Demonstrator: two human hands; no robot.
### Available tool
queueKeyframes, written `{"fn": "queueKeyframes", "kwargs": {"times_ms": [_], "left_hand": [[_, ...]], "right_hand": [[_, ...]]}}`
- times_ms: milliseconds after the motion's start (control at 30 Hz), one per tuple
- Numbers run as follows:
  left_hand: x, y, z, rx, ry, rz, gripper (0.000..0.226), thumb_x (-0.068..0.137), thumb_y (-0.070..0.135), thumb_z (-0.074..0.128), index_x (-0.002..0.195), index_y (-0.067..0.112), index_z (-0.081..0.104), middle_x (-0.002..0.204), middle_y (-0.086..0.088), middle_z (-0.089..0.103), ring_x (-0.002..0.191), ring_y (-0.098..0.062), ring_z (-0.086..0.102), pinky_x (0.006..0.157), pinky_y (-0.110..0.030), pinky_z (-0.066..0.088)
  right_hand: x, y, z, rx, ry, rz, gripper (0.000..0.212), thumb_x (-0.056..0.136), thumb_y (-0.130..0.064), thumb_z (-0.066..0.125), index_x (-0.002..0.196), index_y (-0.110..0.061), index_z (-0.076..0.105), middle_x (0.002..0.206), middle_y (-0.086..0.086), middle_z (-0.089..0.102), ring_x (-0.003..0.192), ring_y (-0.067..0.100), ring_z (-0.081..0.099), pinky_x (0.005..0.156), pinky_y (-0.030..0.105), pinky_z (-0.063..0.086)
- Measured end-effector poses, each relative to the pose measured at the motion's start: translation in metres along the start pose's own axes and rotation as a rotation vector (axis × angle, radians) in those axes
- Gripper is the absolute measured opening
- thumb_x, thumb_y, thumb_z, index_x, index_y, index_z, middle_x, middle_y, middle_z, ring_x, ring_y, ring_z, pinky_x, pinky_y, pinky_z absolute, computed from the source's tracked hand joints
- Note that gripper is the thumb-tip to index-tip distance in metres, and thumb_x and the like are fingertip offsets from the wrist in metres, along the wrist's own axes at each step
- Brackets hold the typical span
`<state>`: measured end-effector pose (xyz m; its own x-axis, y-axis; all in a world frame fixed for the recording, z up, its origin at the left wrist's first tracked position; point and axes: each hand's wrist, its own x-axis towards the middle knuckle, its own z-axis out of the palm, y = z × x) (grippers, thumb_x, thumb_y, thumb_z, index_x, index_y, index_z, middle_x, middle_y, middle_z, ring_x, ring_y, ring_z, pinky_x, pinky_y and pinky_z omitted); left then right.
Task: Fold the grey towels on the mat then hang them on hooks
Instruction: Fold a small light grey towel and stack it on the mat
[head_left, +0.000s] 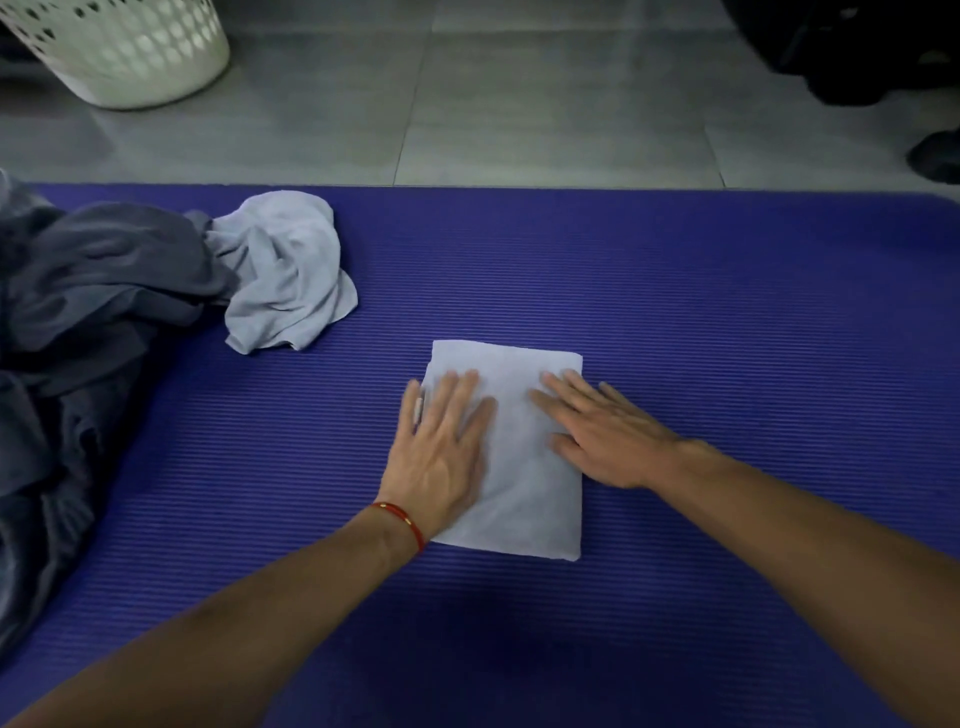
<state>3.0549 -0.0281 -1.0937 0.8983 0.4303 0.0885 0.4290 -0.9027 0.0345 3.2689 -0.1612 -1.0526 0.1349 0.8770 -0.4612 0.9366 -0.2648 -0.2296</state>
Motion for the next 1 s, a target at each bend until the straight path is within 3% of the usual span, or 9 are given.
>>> {"fn": "queueKeyframes", "kwargs": {"times_ms": [100,167,233,333,467,667,800,900,1000], "left_hand": [[-0.007,-0.004,0.019,-0.050,-0.189,-0.013,0.065,0.104,0.049,0.015,0.162,0.020,0.006,0.169,-0.008,-0.001,0.156,-0.027,-0.006,0.122,-0.060,0.011],[-0.009,-0.006,0.024,-0.031,-0.195,-0.012,0.065,0.104,0.050,0.011,0.161,0.023,-0.003,0.169,-0.006,-0.011,0.155,-0.025,-0.014,0.122,-0.060,0.009],[-0.008,-0.006,0.022,-0.037,-0.207,-0.014,0.064,0.104,0.050,0.010,0.161,0.025,-0.008,0.168,-0.004,-0.016,0.154,-0.024,-0.018,0.123,-0.059,0.006],[-0.007,-0.007,0.023,-0.053,-0.192,-0.006,0.064,0.105,0.051,0.012,0.161,0.026,-0.009,0.168,-0.003,-0.017,0.154,-0.024,-0.019,0.123,-0.060,0.006],[-0.006,-0.007,0.020,0.001,-0.224,-0.004,0.065,0.103,0.052,0.006,0.160,0.027,-0.012,0.168,-0.003,-0.018,0.154,-0.024,-0.019,0.121,-0.062,0.004],[-0.008,0.031,-0.013,0.036,-0.172,-0.014,0.071,0.099,0.038,0.039,0.161,0.019,0.010,0.165,-0.019,0.014,0.151,-0.044,0.015,0.116,-0.071,0.011],[-0.023,0.095,-0.029,-0.156,-0.118,0.094,0.058,0.095,0.047,0.042,0.142,0.012,0.046,0.145,-0.014,0.044,0.131,-0.040,0.043,0.109,-0.063,0.028],[-0.033,0.121,-0.027,-0.062,-0.222,0.078,0.077,0.083,0.052,0.054,0.142,0.005,0.042,0.143,-0.018,0.041,0.128,-0.043,0.041,0.109,-0.069,0.020],[-0.052,0.134,-0.026,0.093,-0.334,0.182,0.077,0.078,0.029,0.065,0.144,-0.001,0.040,0.137,-0.022,0.043,0.122,-0.043,0.046,0.104,-0.069,0.032]], "right_hand": [[0.013,0.001,-0.004,0.070,0.018,0.007,0.058,0.108,-0.044,0.033,0.162,-0.033,0.014,0.170,-0.011,-0.002,0.156,0.014,-0.003,0.125,0.047,0.017],[0.020,0.001,-0.008,0.123,0.259,0.096,0.047,0.106,-0.038,0.043,0.150,-0.024,0.040,0.159,-0.002,0.030,0.145,0.023,0.027,0.112,0.044,0.038],[0.027,-0.002,-0.011,0.268,0.428,0.314,0.044,0.103,-0.033,0.050,0.141,-0.013,0.045,0.140,0.009,0.044,0.129,0.029,0.043,0.099,0.040,0.045],[0.039,0.001,-0.004,0.657,0.305,0.551,0.051,0.100,-0.038,0.056,0.139,-0.008,0.043,0.126,0.011,0.058,0.115,0.030,0.058,0.084,0.037,0.049],[0.049,0.006,0.000,0.979,0.289,0.660,0.036,0.089,-0.041,0.071,0.109,-0.012,0.065,0.108,0.002,0.070,0.092,0.019,0.067,0.072,0.032,0.055],[0.036,0.006,-0.015,1.218,0.293,0.728,0.026,0.079,-0.025,0.078,0.098,-0.007,0.072,0.092,0.007,0.077,0.081,0.021,0.075,0.064,0.034,0.064],[-0.009,0.010,-0.006,1.448,0.317,0.826,0.031,0.081,-0.016,0.078,0.107,-0.001,0.069,0.094,0.014,0.077,0.078,0.025,0.077,0.056,0.032,0.061],[-0.060,0.009,0.011,1.671,0.319,0.920,0.031,0.081,-0.014,0.079,0.106,0.000,0.069,0.094,0.018,0.077,0.077,0.028,0.077,0.063,0.036,0.063],[-0.113,0.004,0.035,1.839,0.309,1.002,0.031,0.082,-0.012,0.080,0.107,0.002,0.068,0.090,0.020,0.077,0.081,0.030,0.077,0.072,0.040,0.063]]}}
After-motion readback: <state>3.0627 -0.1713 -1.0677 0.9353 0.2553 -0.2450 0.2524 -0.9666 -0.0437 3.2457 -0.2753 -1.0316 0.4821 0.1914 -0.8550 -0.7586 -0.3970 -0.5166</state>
